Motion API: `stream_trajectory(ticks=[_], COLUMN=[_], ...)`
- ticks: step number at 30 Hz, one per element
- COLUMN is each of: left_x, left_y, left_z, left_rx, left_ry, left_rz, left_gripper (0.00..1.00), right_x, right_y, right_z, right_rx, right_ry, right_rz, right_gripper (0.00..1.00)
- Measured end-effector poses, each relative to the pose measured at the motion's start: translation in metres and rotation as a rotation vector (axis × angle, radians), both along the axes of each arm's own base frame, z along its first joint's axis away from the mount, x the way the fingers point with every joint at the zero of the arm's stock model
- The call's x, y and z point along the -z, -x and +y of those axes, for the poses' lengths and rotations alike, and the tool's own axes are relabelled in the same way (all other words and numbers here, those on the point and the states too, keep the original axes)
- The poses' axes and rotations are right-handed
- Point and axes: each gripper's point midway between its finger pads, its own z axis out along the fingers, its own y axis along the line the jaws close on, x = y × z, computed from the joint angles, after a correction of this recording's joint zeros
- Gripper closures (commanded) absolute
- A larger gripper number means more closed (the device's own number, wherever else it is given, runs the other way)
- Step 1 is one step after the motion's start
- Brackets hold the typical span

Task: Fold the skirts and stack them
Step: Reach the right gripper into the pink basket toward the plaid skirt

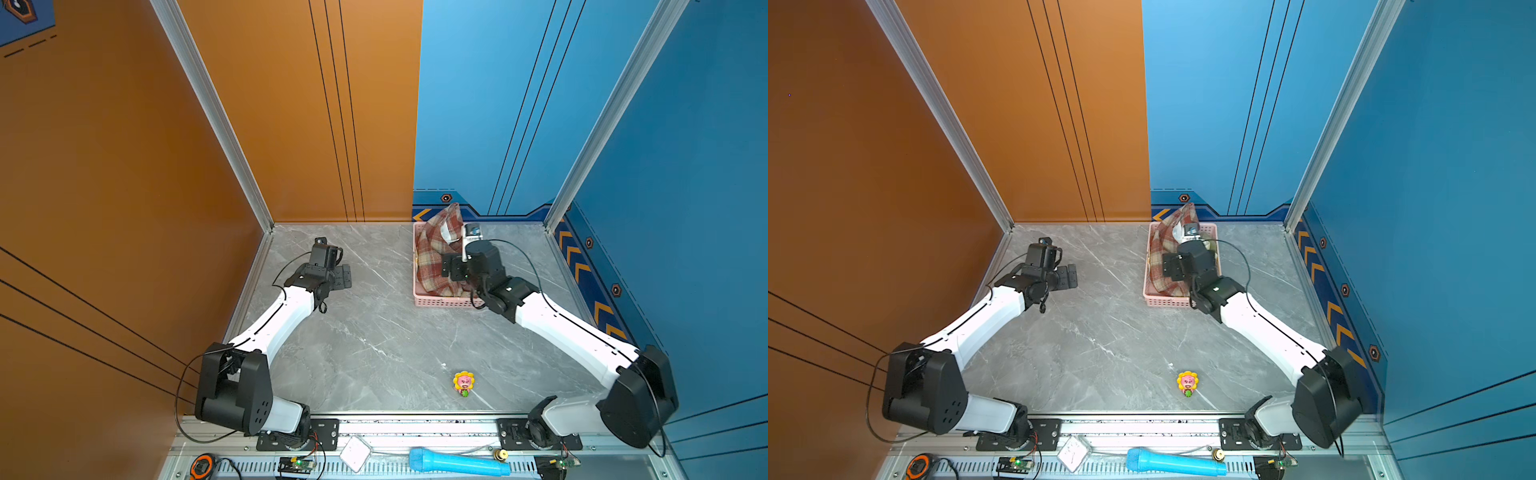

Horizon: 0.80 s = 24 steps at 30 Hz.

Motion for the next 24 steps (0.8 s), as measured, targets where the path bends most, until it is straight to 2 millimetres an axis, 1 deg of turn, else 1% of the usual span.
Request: stream_trajectory(ticks=[2,5,7,10,12,14,16,19,22,24], left_x=[0.005,0.01,0.011,0.011,0.011,0.01,0.01,0.01,0.011,0.011], left_y=[0.003,0.007,0.009,0.01,0.009,0.009,0.009,0.008,0.008,0.008], left_z=[-0.002,-0.003,-0.005,-0.003,-0.001,0.005,0.009,0.011,0.011,0.011], left_rx=[0.006,0.017,0.023,0.02,0.011,-0.007,-0.022,-0.035,-0.04,-0.042], left_ry=[0.006,0.013,0.018,0.022,0.028,0.033,0.04,0.055,0.074,0.082], left_rz=[0.028,0.055,0.064,0.071,0.07,0.068,0.066,0.067,0.068,0.069], left_gripper=[0.02,0.02,0.02,0.02,0.02,0.02,0.02,0.02,0.02,0.02], right_x=[0.025,0.056,0.074,0.097,0.109,0.12,0.125,0.127,0.128,0.132], right_y=[0.004,0.007,0.007,0.005,0.002,-0.001,-0.002,-0.004,-0.01,-0.012], right_z=[0.035,0.07,0.088,0.101,0.1,0.094,0.086,0.076,0.066,0.055], right_rx=[-0.06,-0.113,-0.136,-0.134,-0.117,-0.096,-0.082,-0.078,-0.078,-0.075], right_ry=[0.064,0.153,0.209,0.305,0.371,0.448,0.511,0.571,0.602,0.623], right_rz=[0.064,0.131,0.162,0.19,0.201,0.21,0.213,0.219,0.224,0.238], right_gripper=[0.04,0.05,0.05,0.06,0.06,0.06,0.06,0.06,0.06,0.06])
